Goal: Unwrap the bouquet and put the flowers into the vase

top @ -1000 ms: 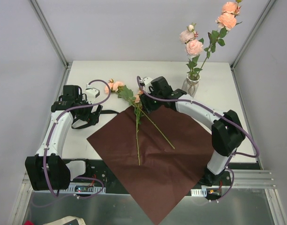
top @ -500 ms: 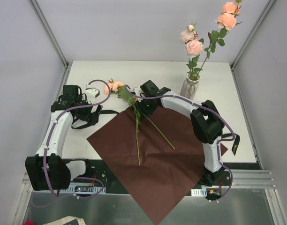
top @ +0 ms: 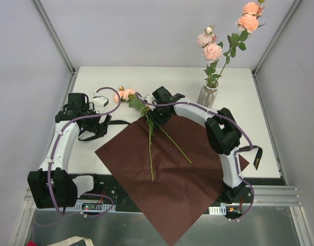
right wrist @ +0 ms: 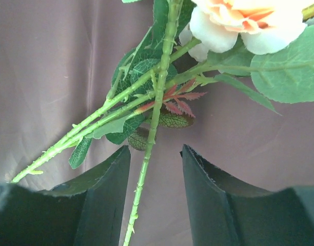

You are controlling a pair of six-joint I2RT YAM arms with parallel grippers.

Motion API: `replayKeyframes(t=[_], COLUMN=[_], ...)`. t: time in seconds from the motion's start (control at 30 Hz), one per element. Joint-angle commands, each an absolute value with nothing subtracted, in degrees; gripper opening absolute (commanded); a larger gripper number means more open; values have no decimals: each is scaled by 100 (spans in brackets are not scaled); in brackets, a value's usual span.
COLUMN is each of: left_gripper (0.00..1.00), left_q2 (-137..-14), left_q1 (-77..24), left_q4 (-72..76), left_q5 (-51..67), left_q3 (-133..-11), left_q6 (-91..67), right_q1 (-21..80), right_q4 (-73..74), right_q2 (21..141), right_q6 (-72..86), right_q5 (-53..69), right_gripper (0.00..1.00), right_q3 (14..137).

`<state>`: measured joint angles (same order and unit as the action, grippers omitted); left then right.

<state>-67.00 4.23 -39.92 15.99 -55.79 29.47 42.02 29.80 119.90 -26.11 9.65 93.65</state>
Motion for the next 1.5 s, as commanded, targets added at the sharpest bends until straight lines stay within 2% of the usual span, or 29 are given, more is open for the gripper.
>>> replayKeyframes(t=[0.0,0.13,0.23,0.37,0.47,0.7,0.73,0.87,1.47], left_gripper=[99,99,99,99,99,99,99,99,99], left_q2=[-6592,-6583,-6566,-6557,-6548,-6539,-6530,-6486,-6381], left_q1=[483,483,492,501,492,501,501,501,510], left_q4=[-4122,-4131,-4122,-4122,-4140,-4210,-4227,-4263,-4386], left_q5=[1635,1644,1635,1591,1600,1643,1635,1617,1661], left_q3=[-5695,-5713,-5722,-5730,-5748,-5845,-5845,-5889,-6108], left_q6=[3059,3050,3041,3094,3094,3059,3067,3094,3041], right_q1=[4192,4184,4184,4140,4087,4025,4025,3990,3955], right_q4=[3217,3208,3225,3322,3375,3735,3796,3639,785], right_q2=[11866,11909,11997,12137,12129,12164,12173,11867,8764], right_q6=[-2769,-2760,-2751,-2699,-2681,-2804,-2795,-2690,-2540], right_q5=[782,800,861,1010,1169,1292,1292,1204,370], right_gripper=[50,50,45,33,29,27,24,1,1], right_q3=[9396,9369,9413,9518,9527,9658,9677,9607,9159])
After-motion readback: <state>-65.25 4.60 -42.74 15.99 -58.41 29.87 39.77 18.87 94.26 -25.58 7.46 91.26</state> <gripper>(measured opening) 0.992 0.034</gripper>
